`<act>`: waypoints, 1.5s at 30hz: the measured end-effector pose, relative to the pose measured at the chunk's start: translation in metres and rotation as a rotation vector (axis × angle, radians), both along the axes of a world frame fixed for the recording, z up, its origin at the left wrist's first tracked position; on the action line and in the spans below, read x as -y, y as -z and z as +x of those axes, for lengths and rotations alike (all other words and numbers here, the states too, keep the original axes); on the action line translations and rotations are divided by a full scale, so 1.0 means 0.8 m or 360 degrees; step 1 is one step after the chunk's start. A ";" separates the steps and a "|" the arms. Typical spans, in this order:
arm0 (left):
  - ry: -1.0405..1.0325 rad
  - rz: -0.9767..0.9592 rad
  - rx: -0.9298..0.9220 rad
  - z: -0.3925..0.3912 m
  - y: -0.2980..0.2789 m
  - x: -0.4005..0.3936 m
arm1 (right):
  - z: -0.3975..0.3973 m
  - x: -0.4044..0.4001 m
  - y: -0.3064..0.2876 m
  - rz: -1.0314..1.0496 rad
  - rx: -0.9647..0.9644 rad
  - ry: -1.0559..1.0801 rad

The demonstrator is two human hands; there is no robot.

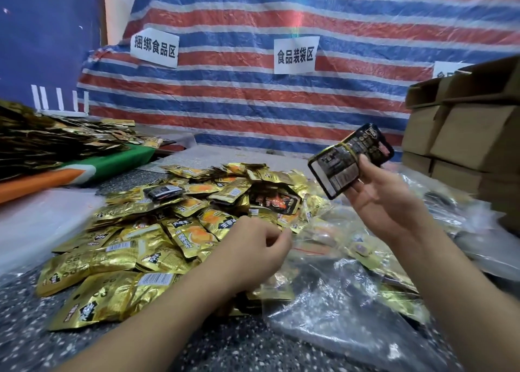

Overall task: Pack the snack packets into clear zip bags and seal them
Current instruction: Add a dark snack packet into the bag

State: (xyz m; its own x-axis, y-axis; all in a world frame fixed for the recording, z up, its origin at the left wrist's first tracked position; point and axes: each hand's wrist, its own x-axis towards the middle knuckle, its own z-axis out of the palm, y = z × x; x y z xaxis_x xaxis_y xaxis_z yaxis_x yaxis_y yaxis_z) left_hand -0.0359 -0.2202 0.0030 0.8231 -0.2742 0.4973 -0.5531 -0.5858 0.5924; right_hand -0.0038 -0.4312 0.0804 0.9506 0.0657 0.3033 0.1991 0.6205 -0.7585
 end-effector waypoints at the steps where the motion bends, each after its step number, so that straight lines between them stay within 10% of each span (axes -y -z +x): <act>1: 0.0001 0.0007 0.0016 0.000 0.000 0.000 | -0.008 0.006 0.005 -0.0010 0.0032 0.0037; 20: 0.0076 -0.0267 0.0093 -0.005 -0.010 -0.004 | -0.036 0.031 0.037 -0.2119 0.0563 -0.0057; 30: 0.0194 -0.0650 -0.0427 -0.013 -0.022 0.001 | -0.035 0.043 0.051 -0.1586 0.0390 0.0170; 45: 0.0320 -0.0711 -0.0532 -0.038 -0.031 0.015 | -0.065 0.033 0.033 -0.2316 0.0477 -0.0157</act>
